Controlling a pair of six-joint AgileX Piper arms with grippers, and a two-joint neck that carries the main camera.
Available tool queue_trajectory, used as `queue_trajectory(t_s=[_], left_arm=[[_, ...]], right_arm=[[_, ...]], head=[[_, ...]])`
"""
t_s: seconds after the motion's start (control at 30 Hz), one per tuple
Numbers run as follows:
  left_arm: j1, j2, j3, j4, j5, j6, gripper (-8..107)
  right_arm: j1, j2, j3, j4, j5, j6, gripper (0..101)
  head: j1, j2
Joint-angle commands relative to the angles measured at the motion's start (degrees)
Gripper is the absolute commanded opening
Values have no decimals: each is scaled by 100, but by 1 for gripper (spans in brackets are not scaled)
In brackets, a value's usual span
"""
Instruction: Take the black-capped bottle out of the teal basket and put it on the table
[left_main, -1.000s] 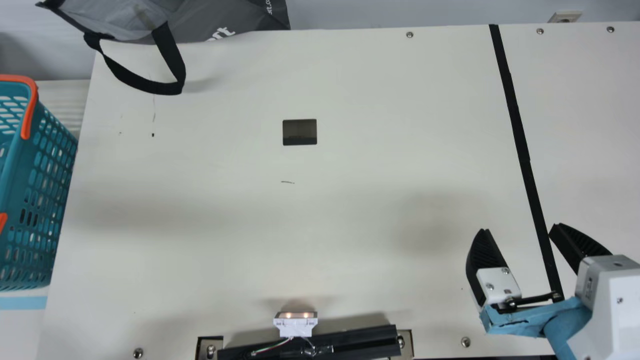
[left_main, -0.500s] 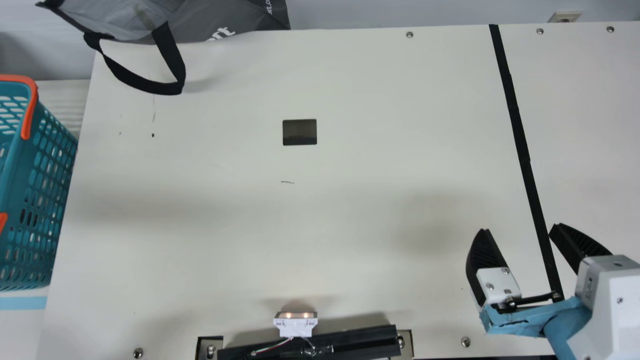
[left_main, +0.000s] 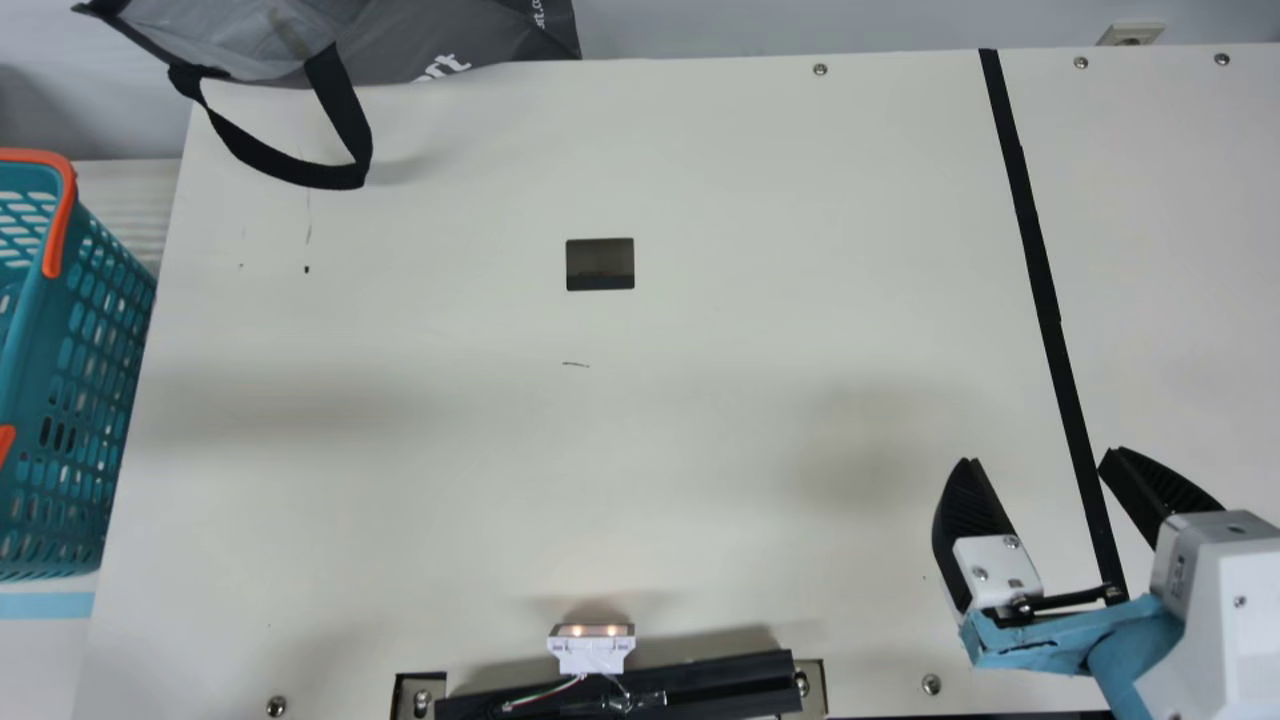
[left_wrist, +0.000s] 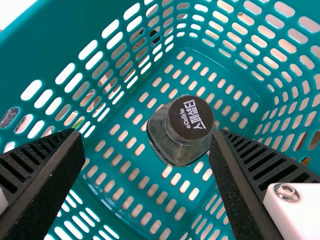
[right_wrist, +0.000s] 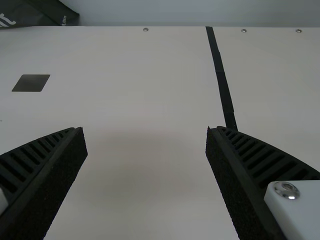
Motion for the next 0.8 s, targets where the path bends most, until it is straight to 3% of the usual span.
queue_trajectory(t_s=[0.0,0.77], left_arm=[[17,81,-31,-78,-10,104,107],[-108,918,-386,-1149,-41,1220,107]], right_arm=[[0,0,0,0,0,0,91],[0,0,0,0,0,0,91]], head=[[-21,47],[-21,47]])
